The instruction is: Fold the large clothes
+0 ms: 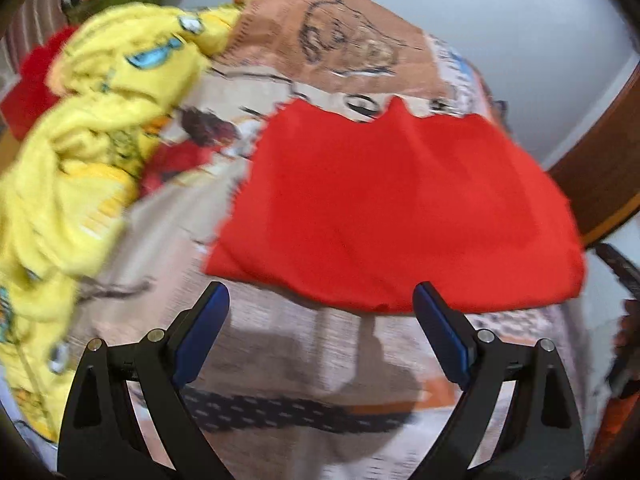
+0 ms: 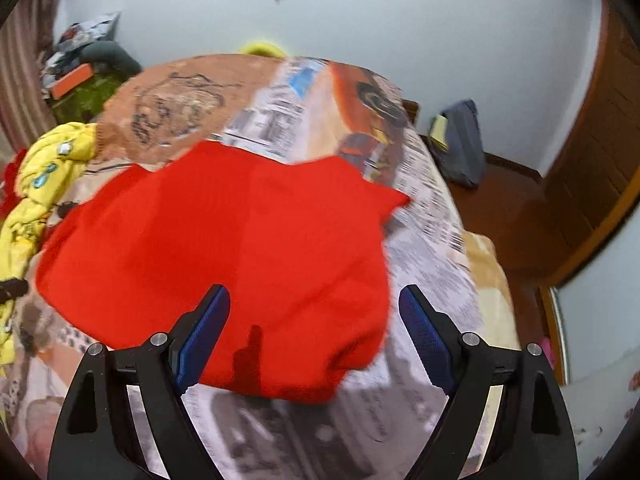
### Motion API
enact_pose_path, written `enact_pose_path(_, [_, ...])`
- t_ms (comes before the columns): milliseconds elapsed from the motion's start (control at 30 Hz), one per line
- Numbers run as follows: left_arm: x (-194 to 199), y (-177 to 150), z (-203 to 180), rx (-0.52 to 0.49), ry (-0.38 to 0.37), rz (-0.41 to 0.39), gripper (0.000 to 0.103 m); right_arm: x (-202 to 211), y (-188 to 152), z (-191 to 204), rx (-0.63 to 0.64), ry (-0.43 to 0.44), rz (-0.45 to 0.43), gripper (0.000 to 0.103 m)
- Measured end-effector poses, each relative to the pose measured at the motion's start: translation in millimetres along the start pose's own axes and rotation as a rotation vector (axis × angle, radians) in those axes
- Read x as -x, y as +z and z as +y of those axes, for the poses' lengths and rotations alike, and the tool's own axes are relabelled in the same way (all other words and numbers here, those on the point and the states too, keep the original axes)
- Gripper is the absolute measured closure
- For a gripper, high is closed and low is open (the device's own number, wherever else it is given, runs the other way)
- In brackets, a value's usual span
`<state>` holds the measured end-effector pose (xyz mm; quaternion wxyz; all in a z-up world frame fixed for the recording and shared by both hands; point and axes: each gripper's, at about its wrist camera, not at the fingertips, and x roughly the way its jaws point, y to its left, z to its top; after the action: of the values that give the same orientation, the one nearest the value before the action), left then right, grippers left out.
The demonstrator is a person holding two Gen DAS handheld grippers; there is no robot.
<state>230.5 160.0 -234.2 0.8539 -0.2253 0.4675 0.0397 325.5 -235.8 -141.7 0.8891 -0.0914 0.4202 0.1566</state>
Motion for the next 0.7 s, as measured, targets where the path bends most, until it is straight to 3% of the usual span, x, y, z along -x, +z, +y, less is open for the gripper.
enact_pose_path(100, [-6.2, -3.6, 0.6, 0.051, -0.088, 0.025, 0.01, -10.1, 2.2, 17.7, 0.028, 0.029, 0.005, 0.019])
enact_pose_path(200, [-16.2, -8.2, 4.4, 0.105, -0.127, 0.046, 0.01, -21.0, -1.2, 34.1, 0.054, 0.05, 0.033, 0.019])
enact_pose_path(367, [-40.7, -13.5, 18.6, 0.243, -0.24, 0.109, 0.01, -47.0, -13.0, 59.0, 0.109, 0.087, 0.121, 0.019])
enact_pose_path(433, [-44.5, -12.0, 21.1, 0.273, -0.244, 0.091, 0.01, -54.4, -16.7, 65.9, 0.122, 0.133, 0.162, 0.019])
enact_pose_path(700, [-55.3, 13.1, 26.5, 0.33, -0.321, 0.008, 0.01, -57.1, -19.2, 73.8, 0.153, 0.122, 0.176, 0.018])
